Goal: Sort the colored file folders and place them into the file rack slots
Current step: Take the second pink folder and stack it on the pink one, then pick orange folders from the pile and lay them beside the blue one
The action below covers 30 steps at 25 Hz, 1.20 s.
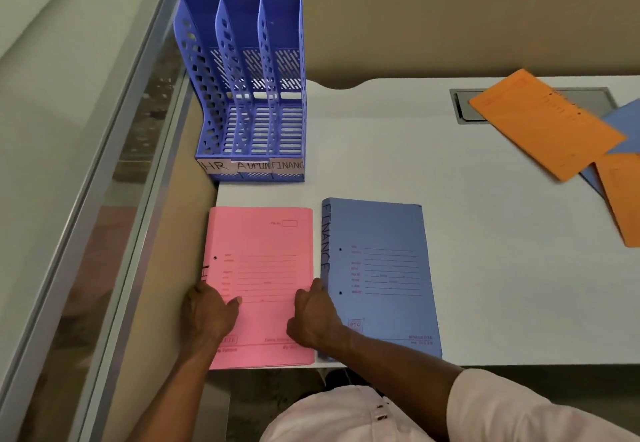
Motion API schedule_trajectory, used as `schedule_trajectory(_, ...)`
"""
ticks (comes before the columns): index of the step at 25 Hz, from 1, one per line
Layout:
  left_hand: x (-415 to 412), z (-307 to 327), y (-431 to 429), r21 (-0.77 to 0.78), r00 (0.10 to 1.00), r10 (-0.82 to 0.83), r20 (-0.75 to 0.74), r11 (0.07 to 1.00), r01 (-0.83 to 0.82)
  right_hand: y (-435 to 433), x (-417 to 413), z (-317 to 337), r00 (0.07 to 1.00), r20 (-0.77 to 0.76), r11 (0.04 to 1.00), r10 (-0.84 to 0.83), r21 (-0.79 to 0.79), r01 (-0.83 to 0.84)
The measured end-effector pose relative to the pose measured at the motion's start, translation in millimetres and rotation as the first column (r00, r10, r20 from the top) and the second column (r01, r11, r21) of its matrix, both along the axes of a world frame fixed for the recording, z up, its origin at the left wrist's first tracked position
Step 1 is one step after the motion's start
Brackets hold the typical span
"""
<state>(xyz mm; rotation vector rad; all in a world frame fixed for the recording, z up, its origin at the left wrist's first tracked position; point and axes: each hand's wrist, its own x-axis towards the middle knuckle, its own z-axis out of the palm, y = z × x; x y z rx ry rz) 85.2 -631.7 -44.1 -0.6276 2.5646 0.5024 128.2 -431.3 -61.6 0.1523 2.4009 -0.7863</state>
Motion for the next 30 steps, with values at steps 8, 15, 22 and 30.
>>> schedule_trajectory(8,9,4,18,-0.187,0.996,-0.072,-0.052,0.98,0.062,23,15,25,0.996,-0.088,0.997,-0.033,-0.067,0.027)
schedule_trajectory(15,17,29,128,-0.249,0.91,-0.357,-0.209,0.92,0.304,125,38,39,0.954,-0.164,0.965,-0.249,-0.129,0.23)
schedule_trajectory(22,40,29,274,0.029,0.657,-0.627,-0.418,0.714,0.699,273,90,35,0.83,-0.172,0.847,-0.531,-0.114,0.519)
schedule_trajectory(30,101,24,428,-0.004,0.529,-0.745,-0.407,0.581,0.814,420,170,30,0.696,-0.143,0.711,-0.703,-0.122,0.693)
